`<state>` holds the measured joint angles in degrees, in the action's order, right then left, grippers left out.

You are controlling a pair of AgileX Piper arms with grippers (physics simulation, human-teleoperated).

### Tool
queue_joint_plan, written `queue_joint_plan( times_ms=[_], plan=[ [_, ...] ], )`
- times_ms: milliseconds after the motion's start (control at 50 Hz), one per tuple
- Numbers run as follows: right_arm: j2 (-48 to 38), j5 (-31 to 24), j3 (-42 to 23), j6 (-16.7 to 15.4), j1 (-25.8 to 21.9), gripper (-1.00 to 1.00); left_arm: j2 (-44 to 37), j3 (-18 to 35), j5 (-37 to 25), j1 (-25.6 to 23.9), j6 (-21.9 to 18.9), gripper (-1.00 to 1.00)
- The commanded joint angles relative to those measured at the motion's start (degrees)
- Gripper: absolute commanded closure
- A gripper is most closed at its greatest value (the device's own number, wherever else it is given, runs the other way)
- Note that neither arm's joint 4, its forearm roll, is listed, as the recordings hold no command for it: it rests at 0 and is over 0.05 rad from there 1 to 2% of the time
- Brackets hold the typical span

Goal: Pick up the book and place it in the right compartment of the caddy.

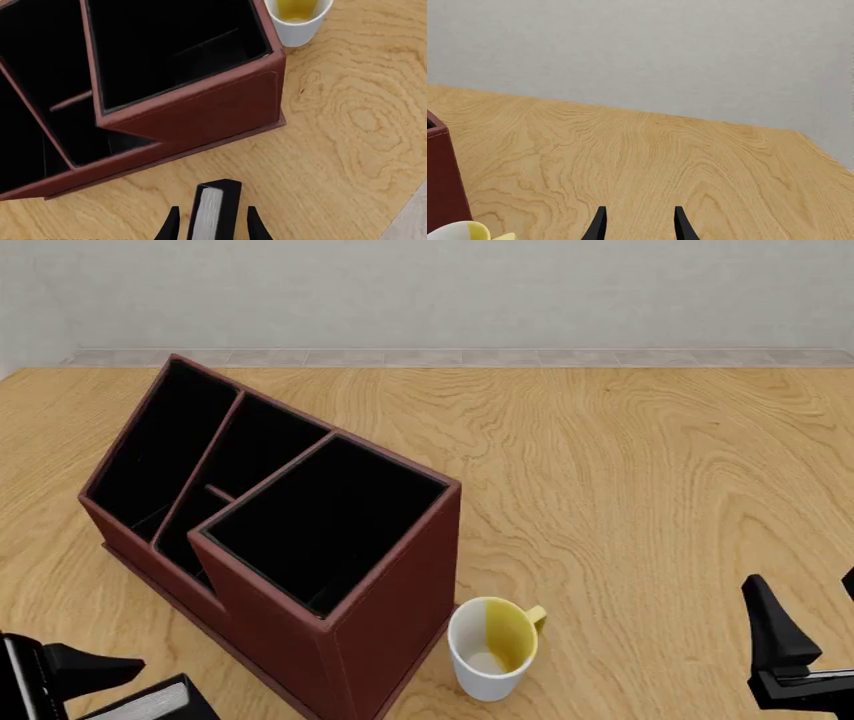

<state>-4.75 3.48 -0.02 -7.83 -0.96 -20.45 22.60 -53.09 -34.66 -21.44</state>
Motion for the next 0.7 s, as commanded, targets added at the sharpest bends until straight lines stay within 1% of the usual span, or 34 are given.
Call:
queue_joint_plan(
  times_ms=[20,220,700],
  plan=[
    [-0.08,0.09,0.01,-0.04,0.06,-1.0,0.21,-0.66,0.37,0.82,-0.34,-1.0],
    [-0.11,0.09,0.01,-0.19,0.12,-1.0,0.47,-1.15,0.66,0.97,-0.1,-1.0],
    [-0.62,0.46,0.01,-0.25,0.03,-1.0,-0.03,-3.94,3.6,1.93,-0.26,-1.0]
  ],
)
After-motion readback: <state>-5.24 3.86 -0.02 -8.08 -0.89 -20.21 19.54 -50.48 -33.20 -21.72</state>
